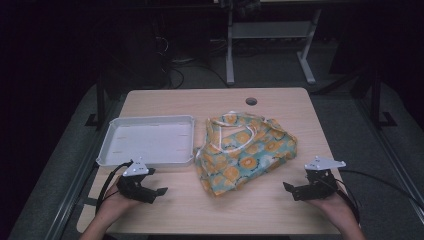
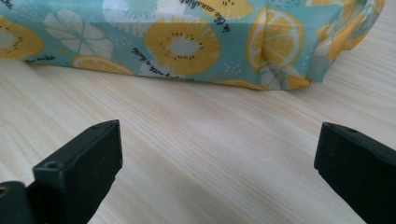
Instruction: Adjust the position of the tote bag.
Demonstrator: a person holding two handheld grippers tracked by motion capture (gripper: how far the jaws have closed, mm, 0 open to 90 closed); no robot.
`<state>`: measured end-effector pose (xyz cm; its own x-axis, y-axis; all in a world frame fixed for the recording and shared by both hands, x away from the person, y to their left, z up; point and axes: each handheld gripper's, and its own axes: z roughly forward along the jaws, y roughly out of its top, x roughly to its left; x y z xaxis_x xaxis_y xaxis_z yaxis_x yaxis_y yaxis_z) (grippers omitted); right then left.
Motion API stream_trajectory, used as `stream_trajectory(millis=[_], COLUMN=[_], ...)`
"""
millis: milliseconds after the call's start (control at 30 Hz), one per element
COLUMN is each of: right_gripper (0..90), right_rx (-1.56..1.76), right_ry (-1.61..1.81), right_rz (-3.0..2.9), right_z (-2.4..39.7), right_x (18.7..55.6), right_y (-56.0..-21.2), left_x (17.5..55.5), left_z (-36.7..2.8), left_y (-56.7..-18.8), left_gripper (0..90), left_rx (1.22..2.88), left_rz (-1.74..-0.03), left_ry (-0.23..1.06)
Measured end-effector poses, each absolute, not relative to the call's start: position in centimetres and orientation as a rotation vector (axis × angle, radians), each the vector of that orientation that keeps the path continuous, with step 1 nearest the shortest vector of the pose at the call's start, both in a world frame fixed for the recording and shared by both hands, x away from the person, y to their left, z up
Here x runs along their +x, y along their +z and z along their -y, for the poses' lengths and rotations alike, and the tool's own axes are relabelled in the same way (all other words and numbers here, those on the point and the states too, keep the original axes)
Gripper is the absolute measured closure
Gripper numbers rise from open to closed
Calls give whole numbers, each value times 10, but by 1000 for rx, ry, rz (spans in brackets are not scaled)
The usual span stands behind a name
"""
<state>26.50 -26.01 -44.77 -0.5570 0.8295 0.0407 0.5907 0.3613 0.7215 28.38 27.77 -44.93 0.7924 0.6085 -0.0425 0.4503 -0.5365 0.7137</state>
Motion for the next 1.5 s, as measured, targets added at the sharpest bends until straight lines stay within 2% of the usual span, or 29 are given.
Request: stream_trajectory(millis=[167, 233, 400, 467, 567, 733, 933, 1500], right_gripper=[11, 55, 72, 138, 165, 276, 347, 403], right_rx=[1273, 1266, 1262, 1254, 1274, 1292, 1293, 1378], right_ry=[1002, 1005, 1018, 1032, 1027, 1049, 1050, 1017], right_rz=[-2311, -2317, -2326, -2331, -2332, -2325, -2307, -2230], right_z=[261, 262, 260, 260, 261, 264, 262, 270], right_x=[266, 266, 273, 276, 282, 291, 304, 363], right_y=[-447, -445, -438, -434, -428, -416, -402, -393], left_x=[284, 284, 286, 286, 285, 282, 280, 279], left_z=[-276, -275, -272, -272, -273, -274, -273, -271], left_y=[-449, -450, -449, -449, -451, -450, -449, -449], left_gripper=[138, 139, 139, 139, 139, 139, 142, 142], left_rx=[2230, 2236, 2245, 2244, 2243, 2240, 2240, 2259], left_rz=[-770, -775, -774, -772, -775, -766, -757, -737], left_ry=[266, 262, 257, 258, 256, 263, 257, 242])
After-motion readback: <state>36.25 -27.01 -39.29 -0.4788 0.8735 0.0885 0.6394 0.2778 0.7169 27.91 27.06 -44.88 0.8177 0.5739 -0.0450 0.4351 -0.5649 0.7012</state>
